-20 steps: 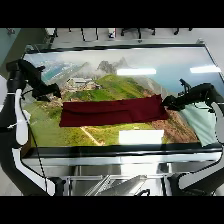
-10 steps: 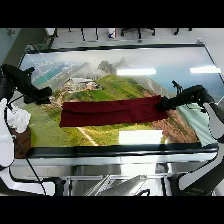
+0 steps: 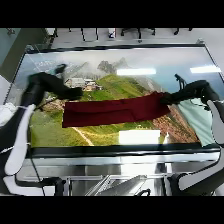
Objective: Fold the shirts.
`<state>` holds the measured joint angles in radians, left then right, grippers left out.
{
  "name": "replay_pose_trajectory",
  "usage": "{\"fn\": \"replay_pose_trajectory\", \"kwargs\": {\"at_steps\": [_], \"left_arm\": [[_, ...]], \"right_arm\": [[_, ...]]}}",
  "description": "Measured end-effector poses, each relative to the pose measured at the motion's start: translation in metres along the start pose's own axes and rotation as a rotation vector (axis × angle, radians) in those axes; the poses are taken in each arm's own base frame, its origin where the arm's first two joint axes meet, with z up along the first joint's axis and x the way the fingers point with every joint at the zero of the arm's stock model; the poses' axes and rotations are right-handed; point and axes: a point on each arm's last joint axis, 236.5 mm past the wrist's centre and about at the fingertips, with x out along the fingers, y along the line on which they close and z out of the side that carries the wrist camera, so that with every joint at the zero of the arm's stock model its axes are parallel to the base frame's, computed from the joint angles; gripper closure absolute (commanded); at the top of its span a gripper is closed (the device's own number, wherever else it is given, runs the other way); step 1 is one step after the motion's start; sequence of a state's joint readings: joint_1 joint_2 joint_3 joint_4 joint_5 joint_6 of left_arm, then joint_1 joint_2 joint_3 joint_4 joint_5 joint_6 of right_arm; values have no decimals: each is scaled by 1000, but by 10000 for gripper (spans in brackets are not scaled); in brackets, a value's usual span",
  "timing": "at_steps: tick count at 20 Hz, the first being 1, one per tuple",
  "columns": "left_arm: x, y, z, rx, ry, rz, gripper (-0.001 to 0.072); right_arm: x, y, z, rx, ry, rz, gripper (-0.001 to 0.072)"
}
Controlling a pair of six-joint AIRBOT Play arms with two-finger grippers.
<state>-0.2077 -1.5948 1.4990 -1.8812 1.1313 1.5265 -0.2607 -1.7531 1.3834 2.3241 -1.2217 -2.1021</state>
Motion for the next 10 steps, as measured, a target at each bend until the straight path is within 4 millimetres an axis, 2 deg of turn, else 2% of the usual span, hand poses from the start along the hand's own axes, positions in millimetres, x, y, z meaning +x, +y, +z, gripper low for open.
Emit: {"fn": "replay_pose_trajectory", "kwargs": {"at_steps": [2,6,10], "left_arm": [[39,-40,-1,66,22,-37,693],[115,-120,-18,205,85,-97,693],[160,-185,-41,280,145,-178,693]], "right_arm": [[-25,33,7,-50,-28,21,695],[-78,114,13,-194,-99,62,695],[-122,183,11,-320,-176,77,695]]}}
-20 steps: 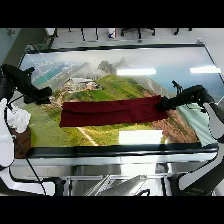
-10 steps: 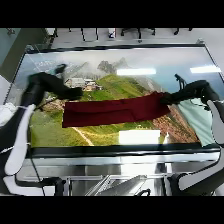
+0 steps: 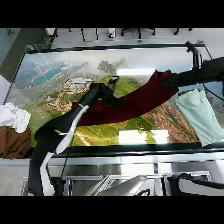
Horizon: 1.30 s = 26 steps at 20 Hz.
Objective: Fold the shirts.
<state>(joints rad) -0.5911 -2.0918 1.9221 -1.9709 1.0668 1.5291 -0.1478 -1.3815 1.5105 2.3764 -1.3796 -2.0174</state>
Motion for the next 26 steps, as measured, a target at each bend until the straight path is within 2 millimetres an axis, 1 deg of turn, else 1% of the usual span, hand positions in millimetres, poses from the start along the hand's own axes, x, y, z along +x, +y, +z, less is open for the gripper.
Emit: {"fn": "replay_pose_trajectory", "kwargs": {"at_steps": [2,4,6,8,10,11,12,13,15,16,18,20,21,22,23,24,25,26], "left_arm": [[16,-20,0,13,16,-39,693],[26,-33,-3,4,29,-76,693],[30,-38,-6,-15,36,-103,693],[32,-39,-8,-34,48,-118,693],[25,-39,-8,-43,64,-129,693],[17,-37,-7,-45,71,-132,693],[3,-33,-3,-50,72,-135,693],[-16,-28,2,-56,66,-137,693],[-66,-6,13,-73,41,-132,693],[-101,11,20,-87,12,-122,693],[-178,49,29,-119,-68,-80,693],[-260,85,29,-160,-175,-22,693],[-299,99,27,-180,-236,7,693],[-337,113,22,-201,-297,38,693],[-369,123,16,-219,-351,68,693],[-395,130,9,-235,-394,92,693],[-417,135,0,-250,-432,113,693],[-433,138,-8,-262,-459,133,693]], "right_arm": [[-8,23,3,-31,-7,13,695],[-10,37,1,-49,7,27,695],[-10,47,-2,-59,20,39,695],[-10,51,-3,-58,25,44,695],[-10,54,-4,-55,32,49,694],[-9,54,-4,-47,34,49,694],[-9,54,-5,-41,36,50,695],[-8,55,-5,-36,38,51,694],[-6,58,-6,-23,43,56,694],[-2,61,-6,-17,48,61,694],[12,73,-4,-12,50,76,693],[43,93,-1,-14,52,104,693],[65,107,0,-13,50,122,693],[95,123,0,-21,47,142,685],[131,142,-3,-25,41,160,510],[168,159,-9,-31,34,172,113],[211,176,-20,-30,27,181,7],[249,189,-36,-26,30,180,7]]}}
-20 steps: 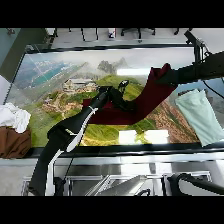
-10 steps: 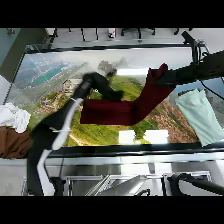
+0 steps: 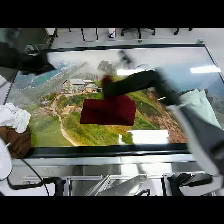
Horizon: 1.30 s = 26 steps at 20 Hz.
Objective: Fold the shirts.
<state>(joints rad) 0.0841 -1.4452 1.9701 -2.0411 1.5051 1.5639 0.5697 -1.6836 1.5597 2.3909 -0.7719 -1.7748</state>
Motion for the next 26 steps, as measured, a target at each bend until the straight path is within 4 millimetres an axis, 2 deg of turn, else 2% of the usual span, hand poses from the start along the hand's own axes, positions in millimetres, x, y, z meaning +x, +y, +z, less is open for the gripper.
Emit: {"fn": "replay_pose_trajectory", "kwargs": {"at_steps": [1,2,3,4,5,6,8,11,12,14,16,18,20,22,26], "left_arm": [[-13,5,-3,-9,-19,14,693],[-20,9,-6,-18,-33,24,693],[-25,12,-11,-23,-45,31,693],[-28,15,-17,-27,-50,37,693],[-28,18,-24,-31,-50,41,693],[-26,21,-32,-36,-46,45,693],[-22,26,-45,-42,-38,51,693],[-16,32,-61,-51,-28,59,693],[-14,33,-64,-54,-25,60,693],[-11,35,-68,-57,-22,61,693],[-10,35,-70,-58,-20,57,693],[-9,35,-70,-60,-21,55,693],[-9,35,-71,-61,-20,54,693],[-9,34,-71,-62,-20,52,693],[-8,34,-71,-63,-20,52,693]], "right_arm": [[37,5,-20,11,15,-2,7],[61,7,-35,16,28,-6,6],[77,6,-46,18,36,-16,6],[83,-1,-50,22,44,-29,6],[80,-10,-47,26,48,-43,6],[70,-21,-40,35,51,-56,6],[31,-53,-15,57,49,-100,6],[-52,-114,13,116,61,-185,5],[-77,-134,14,147,74,-216,4],[-116,-174,-1,240,130,-271,4],[-133,-201,-25,332,188,-295,5],[-130,-219,-50,409,242,-296,5],[-115,-228,-72,479,288,-272,5],[-95,-230,-88,528,324,-231,5],[-56,-222,-105,583,354,-162,7]]}}
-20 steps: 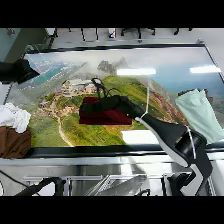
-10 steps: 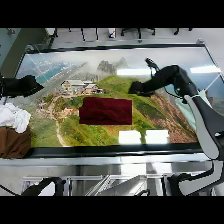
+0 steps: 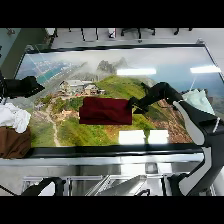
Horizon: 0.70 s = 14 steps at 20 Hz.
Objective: Fold the shirts.
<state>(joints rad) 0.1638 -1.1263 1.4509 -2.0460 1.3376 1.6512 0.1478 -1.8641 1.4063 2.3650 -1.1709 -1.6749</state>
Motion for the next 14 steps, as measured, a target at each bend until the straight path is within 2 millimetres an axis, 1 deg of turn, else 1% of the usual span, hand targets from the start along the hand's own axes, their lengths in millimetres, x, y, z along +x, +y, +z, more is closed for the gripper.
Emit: {"fn": "replay_pose_trajectory", "kwargs": {"at_steps": [1,3,4,7,8,9,11,12,14], "left_arm": [[0,0,0,0,0,0,693],[0,0,0,0,0,0,693],[0,0,0,0,-1,0,693],[0,0,1,1,-3,1,693],[0,0,0,0,-2,1,693],[0,0,1,1,-3,1,693],[0,1,1,4,-2,3,693],[0,1,0,4,-2,3,693],[0,1,0,4,-2,3,693]], "right_arm": [[8,3,-2,7,8,12,71],[20,2,-1,7,8,8,640],[24,1,-2,13,13,9,693],[25,6,3,-2,-4,14,694],[20,10,8,-16,-20,18,694],[11,18,15,-30,-42,30,694],[-26,45,35,-78,-115,75,694],[-51,58,46,-106,-163,94,694],[-122,81,72,-152,-306,127,694]]}}
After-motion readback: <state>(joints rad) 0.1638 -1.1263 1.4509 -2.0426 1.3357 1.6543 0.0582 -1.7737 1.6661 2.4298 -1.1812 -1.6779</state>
